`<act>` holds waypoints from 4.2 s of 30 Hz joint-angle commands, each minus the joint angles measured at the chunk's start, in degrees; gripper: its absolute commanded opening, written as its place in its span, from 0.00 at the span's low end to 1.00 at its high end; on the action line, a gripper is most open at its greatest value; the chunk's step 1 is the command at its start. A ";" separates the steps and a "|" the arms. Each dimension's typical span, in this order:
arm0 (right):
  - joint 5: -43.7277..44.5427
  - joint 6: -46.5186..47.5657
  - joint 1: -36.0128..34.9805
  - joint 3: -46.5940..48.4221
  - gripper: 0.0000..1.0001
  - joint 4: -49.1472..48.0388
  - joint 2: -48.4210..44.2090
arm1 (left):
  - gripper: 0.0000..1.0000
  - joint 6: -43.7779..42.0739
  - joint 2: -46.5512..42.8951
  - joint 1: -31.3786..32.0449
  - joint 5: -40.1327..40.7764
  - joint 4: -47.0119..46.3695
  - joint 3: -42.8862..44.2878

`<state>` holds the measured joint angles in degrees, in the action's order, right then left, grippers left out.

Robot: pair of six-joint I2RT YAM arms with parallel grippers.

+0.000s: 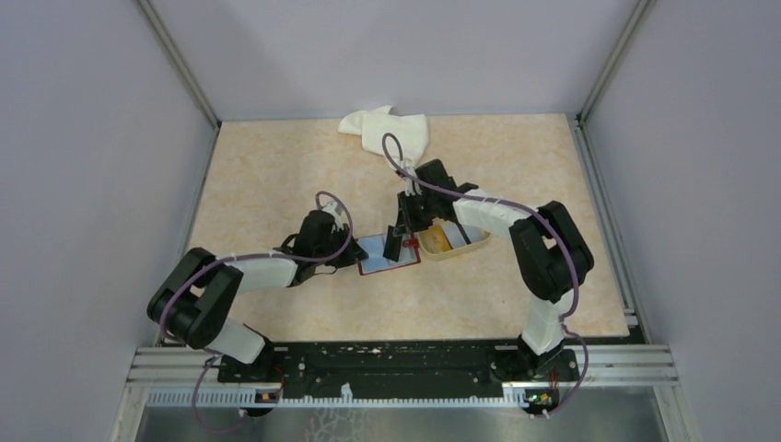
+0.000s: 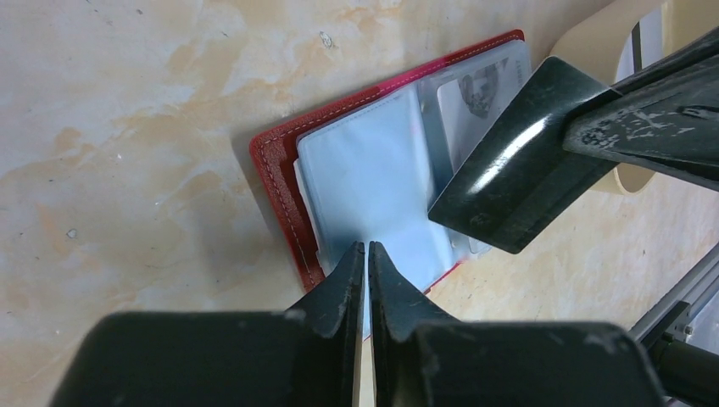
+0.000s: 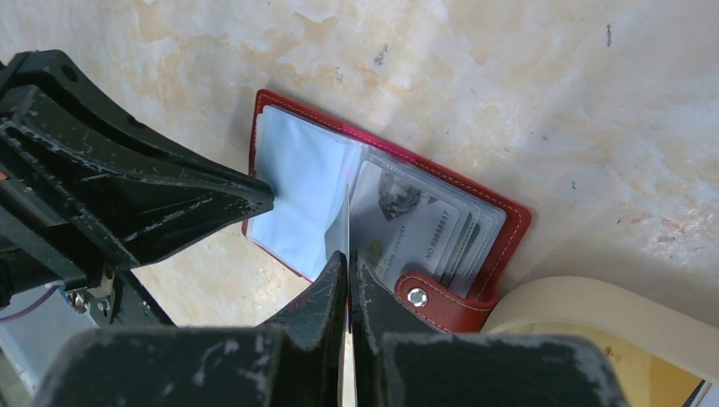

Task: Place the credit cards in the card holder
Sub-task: Insert the credit card into the card holder.

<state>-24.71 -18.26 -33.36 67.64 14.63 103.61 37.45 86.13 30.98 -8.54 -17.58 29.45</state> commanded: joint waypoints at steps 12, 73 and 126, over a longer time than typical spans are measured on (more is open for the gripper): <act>-1.79 2.92 -0.56 5.03 0.00 4.16 4.87 | 0.11 -3.92 3.65 -2.00 -1.72 4.62 3.30; -5.47 -9.03 1.23 7.98 0.15 6.39 15.14 | 0.14 -3.32 0.43 -2.66 -7.28 4.93 4.56; -7.28 -7.87 1.05 8.63 0.21 5.08 17.04 | 0.26 1.22 10.30 12.08 10.15 1.27 12.71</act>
<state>-36.23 -28.91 -31.88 75.55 16.08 118.56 39.16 96.09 42.78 -4.75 -19.86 41.85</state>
